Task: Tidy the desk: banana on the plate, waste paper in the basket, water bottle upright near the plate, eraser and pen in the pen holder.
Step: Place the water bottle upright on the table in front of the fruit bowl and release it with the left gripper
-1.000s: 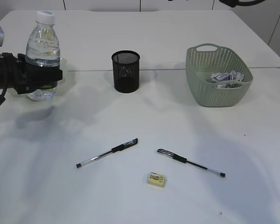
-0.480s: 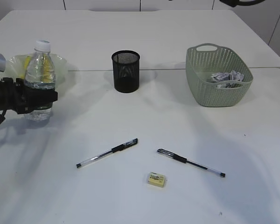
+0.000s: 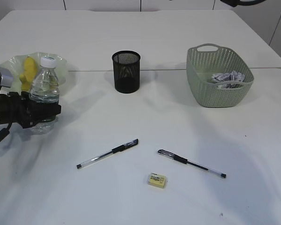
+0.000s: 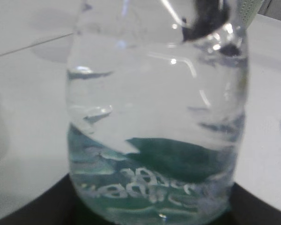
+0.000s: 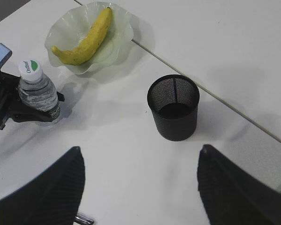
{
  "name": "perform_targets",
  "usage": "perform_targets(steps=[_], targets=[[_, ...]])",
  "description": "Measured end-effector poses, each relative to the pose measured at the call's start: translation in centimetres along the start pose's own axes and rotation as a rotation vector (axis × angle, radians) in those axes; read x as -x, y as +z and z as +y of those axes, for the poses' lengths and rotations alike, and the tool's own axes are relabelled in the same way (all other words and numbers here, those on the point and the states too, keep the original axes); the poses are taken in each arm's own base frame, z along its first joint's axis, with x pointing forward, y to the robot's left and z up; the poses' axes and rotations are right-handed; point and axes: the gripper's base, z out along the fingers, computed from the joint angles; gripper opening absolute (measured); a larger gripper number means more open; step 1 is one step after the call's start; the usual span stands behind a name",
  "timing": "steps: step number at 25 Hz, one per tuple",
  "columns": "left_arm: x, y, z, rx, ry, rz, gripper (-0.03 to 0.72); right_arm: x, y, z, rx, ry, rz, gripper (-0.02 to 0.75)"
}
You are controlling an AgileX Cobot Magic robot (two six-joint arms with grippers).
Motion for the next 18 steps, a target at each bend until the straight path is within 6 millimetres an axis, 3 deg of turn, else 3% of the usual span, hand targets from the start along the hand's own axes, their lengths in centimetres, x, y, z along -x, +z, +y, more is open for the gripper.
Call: perform_targets(steps=[18], targets=[[-2.6,0.3,0.8,-0.021,-0.042,-0.127,0.373,0.1,0.0,0.1,0.007,0.001,-0.006,0.557]])
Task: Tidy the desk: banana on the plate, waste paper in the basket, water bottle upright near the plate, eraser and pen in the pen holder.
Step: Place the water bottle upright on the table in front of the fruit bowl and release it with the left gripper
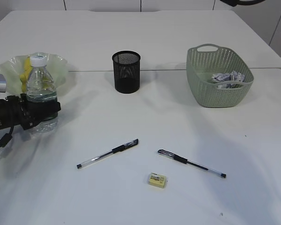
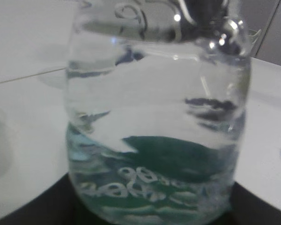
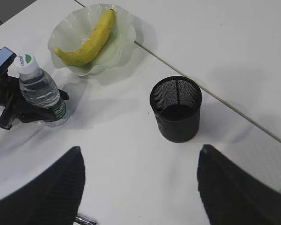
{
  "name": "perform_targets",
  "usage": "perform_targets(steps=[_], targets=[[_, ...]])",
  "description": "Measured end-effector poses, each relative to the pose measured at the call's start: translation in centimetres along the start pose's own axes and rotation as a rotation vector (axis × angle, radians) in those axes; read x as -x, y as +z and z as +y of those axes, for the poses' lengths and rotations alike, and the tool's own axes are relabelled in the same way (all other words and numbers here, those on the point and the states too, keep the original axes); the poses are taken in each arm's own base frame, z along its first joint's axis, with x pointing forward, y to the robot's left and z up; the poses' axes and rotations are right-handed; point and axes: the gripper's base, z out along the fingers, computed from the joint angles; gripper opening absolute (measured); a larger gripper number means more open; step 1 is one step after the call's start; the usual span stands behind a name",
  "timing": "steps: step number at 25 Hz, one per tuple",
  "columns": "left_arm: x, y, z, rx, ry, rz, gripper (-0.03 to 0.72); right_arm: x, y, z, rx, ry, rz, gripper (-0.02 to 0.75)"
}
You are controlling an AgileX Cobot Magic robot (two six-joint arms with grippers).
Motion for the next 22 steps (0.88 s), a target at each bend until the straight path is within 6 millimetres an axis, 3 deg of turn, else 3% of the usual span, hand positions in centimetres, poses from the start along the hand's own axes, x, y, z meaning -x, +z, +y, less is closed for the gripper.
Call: perform_targets(steps=[22], targets=[[0.14,0.07,0.20,0.003,0.019,-0.006,0.373,0.02,0.00,0.03,0.003,-0.009,-0.003,0.557]])
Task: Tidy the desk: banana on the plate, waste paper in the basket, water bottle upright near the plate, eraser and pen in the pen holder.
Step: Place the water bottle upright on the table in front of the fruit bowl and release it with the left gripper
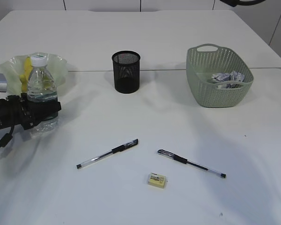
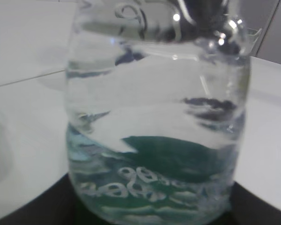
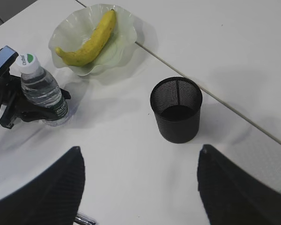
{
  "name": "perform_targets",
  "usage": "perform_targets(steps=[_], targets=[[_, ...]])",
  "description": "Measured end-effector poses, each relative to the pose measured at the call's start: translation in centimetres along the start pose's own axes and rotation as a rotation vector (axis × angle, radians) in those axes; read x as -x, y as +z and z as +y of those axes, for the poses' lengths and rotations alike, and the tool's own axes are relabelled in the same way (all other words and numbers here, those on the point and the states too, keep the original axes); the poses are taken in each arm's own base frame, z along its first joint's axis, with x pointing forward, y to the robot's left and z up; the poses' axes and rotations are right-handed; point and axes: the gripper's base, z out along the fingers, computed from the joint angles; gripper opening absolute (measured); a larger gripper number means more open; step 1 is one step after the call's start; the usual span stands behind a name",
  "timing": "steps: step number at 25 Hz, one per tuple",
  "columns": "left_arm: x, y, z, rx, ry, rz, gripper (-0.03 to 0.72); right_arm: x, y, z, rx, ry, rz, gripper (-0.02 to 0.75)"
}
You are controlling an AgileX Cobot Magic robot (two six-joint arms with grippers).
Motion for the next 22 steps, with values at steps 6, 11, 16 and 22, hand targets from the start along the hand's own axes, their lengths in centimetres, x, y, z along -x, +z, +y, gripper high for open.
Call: perform_targets(steps=[6,11,16,22], targets=[[0.0,0.1,0.2,0.000,0.018,-0.001,0.373,0.0,0.0,0.0,0.000,-0.002,0.000,0.557],[0.2,0.3,0.4,-0.004,0.037,-0.006,0.373,0.0,0.0,0.0,0.000,-0.004,0.000,0.557],[0.4,1.3,0.2,-0.026,0.062,-0.004,0.373,0.0,0.0,0.0,0.000,-0.004,0.000,0.557],[0.5,3.3,-1.0,-0.071,0.085,0.014,0.373,0.0,0.0,0.0,0.000,-0.004,0.000,0.557]])
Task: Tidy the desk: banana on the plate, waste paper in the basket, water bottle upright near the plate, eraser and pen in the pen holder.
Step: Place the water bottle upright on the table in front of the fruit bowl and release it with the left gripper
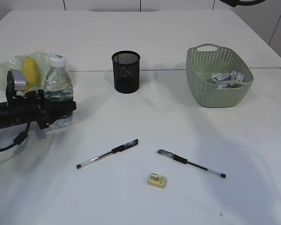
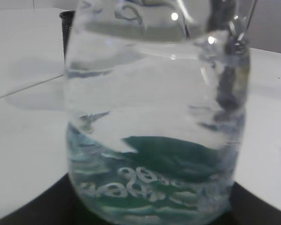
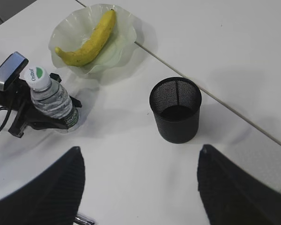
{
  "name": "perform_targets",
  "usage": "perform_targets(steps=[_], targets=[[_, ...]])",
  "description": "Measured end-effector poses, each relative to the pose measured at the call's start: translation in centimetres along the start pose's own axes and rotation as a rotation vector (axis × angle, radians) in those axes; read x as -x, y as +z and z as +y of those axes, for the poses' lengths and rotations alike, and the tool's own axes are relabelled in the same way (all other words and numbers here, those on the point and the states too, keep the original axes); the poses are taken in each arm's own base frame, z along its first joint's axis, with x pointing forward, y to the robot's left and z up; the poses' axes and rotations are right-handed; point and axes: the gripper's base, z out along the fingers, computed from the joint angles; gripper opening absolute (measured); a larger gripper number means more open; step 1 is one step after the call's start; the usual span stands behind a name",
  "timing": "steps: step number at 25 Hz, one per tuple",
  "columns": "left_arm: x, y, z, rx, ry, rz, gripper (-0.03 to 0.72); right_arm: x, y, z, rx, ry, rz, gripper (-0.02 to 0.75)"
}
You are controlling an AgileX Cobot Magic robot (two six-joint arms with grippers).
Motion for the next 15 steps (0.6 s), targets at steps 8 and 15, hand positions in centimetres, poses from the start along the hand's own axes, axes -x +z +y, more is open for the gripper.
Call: perform_targets(steps=[8,15], targets=[[0.16,0.37,-0.01,-0.005,0.011,0.003,0.373,0.00,0.00,0.00,0.000,-0.014,0.000,0.557],[0.16,0.45,-0.01,-0.005,0.014,0.008,0.373,0.00,0.00,0.00,0.000,-0.024,0.000,0.557]])
